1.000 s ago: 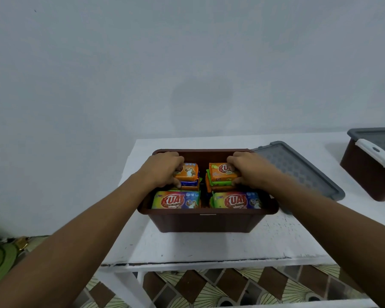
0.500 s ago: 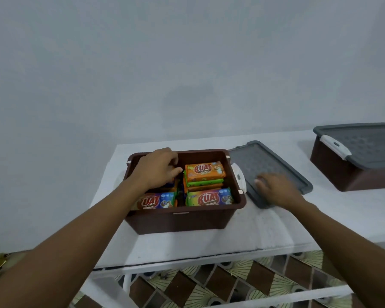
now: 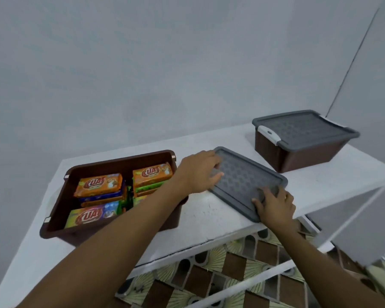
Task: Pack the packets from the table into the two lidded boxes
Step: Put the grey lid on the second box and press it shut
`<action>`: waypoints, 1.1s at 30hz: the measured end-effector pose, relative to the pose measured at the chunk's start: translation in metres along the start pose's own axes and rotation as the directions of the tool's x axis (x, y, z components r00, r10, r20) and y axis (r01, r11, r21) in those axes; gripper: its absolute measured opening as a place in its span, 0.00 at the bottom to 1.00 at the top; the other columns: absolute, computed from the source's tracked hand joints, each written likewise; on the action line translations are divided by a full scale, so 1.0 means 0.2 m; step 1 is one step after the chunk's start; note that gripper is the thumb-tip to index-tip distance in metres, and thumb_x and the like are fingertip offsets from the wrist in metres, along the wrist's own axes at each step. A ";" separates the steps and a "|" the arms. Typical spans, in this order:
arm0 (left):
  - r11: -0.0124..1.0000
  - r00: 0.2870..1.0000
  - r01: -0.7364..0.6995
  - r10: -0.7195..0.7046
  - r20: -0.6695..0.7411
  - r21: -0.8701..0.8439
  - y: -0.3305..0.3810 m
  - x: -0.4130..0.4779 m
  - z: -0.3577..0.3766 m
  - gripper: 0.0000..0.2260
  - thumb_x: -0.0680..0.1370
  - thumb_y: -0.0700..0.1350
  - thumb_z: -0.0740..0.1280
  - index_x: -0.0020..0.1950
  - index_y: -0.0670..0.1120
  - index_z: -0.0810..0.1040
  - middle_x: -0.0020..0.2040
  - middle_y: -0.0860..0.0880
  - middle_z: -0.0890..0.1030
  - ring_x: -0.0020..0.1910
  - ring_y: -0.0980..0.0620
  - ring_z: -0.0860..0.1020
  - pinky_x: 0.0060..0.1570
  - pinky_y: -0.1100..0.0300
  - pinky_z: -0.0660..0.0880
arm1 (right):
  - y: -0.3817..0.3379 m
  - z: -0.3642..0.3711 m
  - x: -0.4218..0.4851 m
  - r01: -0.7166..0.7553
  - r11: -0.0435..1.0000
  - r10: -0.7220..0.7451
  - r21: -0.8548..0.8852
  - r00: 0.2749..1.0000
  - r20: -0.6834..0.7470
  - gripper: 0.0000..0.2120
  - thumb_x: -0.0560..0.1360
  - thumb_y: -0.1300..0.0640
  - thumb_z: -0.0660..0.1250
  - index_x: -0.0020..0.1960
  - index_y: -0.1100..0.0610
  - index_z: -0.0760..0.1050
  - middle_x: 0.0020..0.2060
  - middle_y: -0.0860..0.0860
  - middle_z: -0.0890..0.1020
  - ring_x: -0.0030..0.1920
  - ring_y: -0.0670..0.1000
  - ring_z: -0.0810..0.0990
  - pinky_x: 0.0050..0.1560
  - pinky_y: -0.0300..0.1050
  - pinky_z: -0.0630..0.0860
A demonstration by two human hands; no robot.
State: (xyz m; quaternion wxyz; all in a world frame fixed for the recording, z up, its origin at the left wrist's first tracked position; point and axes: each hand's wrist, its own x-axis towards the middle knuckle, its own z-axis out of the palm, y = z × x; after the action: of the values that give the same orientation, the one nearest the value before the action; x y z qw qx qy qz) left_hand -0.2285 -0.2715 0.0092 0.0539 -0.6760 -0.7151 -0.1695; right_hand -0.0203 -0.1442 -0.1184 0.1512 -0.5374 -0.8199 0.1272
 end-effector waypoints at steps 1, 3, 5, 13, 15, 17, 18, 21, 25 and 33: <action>1.000 1.000 0.011 -0.011 0.023 0.011 0.02 0.02 0.02 0.11 0.79 0.54 0.62 0.53 0.47 0.74 0.50 0.52 0.75 0.47 0.53 0.72 0.45 0.53 0.74 | 0.01 -0.01 0.01 -0.047 0.999 0.047 -0.008 0.999 0.006 0.24 0.76 0.41 0.64 0.68 0.50 0.67 0.70 0.64 0.63 0.67 0.67 0.61 0.65 0.62 0.63; 0.997 0.996 0.060 -0.062 0.059 0.037 0.05 0.04 0.06 0.12 0.79 0.55 0.62 0.53 0.47 0.74 0.50 0.51 0.75 0.48 0.52 0.73 0.46 0.53 0.74 | 0.05 -0.05 0.02 -0.092 0.996 0.092 -0.002 0.996 0.019 0.25 0.76 0.44 0.65 0.68 0.54 0.64 0.65 0.64 0.70 0.62 0.67 0.68 0.60 0.59 0.67; 0.992 0.991 0.106 -0.111 0.072 0.071 0.06 0.06 0.08 0.12 0.78 0.55 0.63 0.51 0.47 0.74 0.49 0.51 0.75 0.47 0.50 0.74 0.46 0.54 0.74 | 0.09 -0.10 0.04 -0.075 0.995 0.073 0.071 0.997 0.024 0.23 0.74 0.55 0.66 0.66 0.58 0.63 0.55 0.64 0.77 0.53 0.66 0.74 0.52 0.56 0.71; 0.922 0.902 0.266 -0.341 0.265 0.279 0.07 0.10 0.15 0.25 0.78 0.60 0.62 0.68 0.45 0.69 0.58 0.44 0.77 0.55 0.44 0.76 0.53 0.50 0.73 | 0.13 -0.26 0.06 -0.281 0.890 0.269 0.360 0.960 0.083 0.34 0.69 0.59 0.72 0.70 0.58 0.60 0.54 0.62 0.79 0.50 0.63 0.79 0.52 0.57 0.78; 0.882 0.830 0.321 -0.438 0.345 0.345 0.09 0.13 0.18 0.31 0.77 0.64 0.60 0.72 0.44 0.66 0.63 0.42 0.76 0.60 0.42 0.76 0.57 0.49 0.71 | 0.12 -0.28 0.07 -0.349 0.795 0.344 0.497 0.933 0.105 0.31 0.71 0.60 0.70 0.71 0.58 0.63 0.57 0.61 0.78 0.49 0.60 0.78 0.50 0.53 0.78; 0.856 0.733 0.421 -0.516 0.443 0.300 0.10 0.17 0.21 0.36 0.77 0.68 0.57 0.76 0.45 0.61 0.70 0.42 0.71 0.66 0.41 0.72 0.64 0.46 0.69 | 0.12 -0.29 0.09 -0.390 0.682 0.385 0.619 0.911 0.149 0.26 0.73 0.62 0.68 0.69 0.59 0.66 0.57 0.60 0.79 0.48 0.58 0.77 0.49 0.52 0.78; 0.840 0.696 0.471 -0.541 0.473 0.269 0.10 0.19 0.23 0.37 0.77 0.69 0.55 0.77 0.45 0.59 0.73 0.43 0.68 0.69 0.41 0.70 0.66 0.45 0.67 | 0.12 -0.29 0.09 -0.407 0.615 0.389 0.675 0.902 0.188 0.24 0.74 0.63 0.67 0.68 0.60 0.68 0.56 0.59 0.79 0.48 0.58 0.78 0.50 0.54 0.79; 0.798 0.683 0.572 -0.593 0.426 0.193 0.07 0.22 0.26 0.39 0.76 0.70 0.54 0.79 0.47 0.53 0.75 0.42 0.66 0.70 0.39 0.68 0.65 0.44 0.67 | 0.12 -0.31 0.06 -0.421 0.440 0.355 0.793 0.893 0.277 0.16 0.76 0.66 0.63 0.64 0.59 0.70 0.50 0.57 0.80 0.44 0.55 0.79 0.44 0.52 0.80; 0.832 0.796 0.508 -0.552 0.248 0.221 0.05 0.27 0.11 0.36 0.77 0.67 0.58 0.78 0.48 0.55 0.73 0.40 0.64 0.67 0.37 0.70 0.61 0.44 0.69 | 0.12 -0.31 0.03 -0.414 0.368 0.318 0.833 0.898 0.305 0.06 0.77 0.67 0.58 0.53 0.61 0.71 0.43 0.59 0.77 0.42 0.55 0.76 0.44 0.53 0.77; 0.739 0.759 0.637 -0.651 -0.012 0.218 -0.26 -0.05 -0.30 0.19 0.78 0.58 0.63 0.60 0.47 0.73 0.58 0.44 0.78 0.54 0.43 0.76 0.48 0.52 0.72 | -0.28 -0.36 0.07 -0.385 0.351 0.072 0.854 0.920 0.385 0.10 0.73 0.63 0.59 0.49 0.60 0.78 0.46 0.58 0.79 0.46 0.59 0.76 0.43 0.52 0.73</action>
State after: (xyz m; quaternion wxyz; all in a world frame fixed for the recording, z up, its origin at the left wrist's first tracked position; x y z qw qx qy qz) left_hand -0.2875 -0.3017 0.0540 0.0394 -0.3830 -0.9195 -0.0795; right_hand -0.0445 -0.1496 -0.0305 0.2850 -0.4491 -0.5391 0.6530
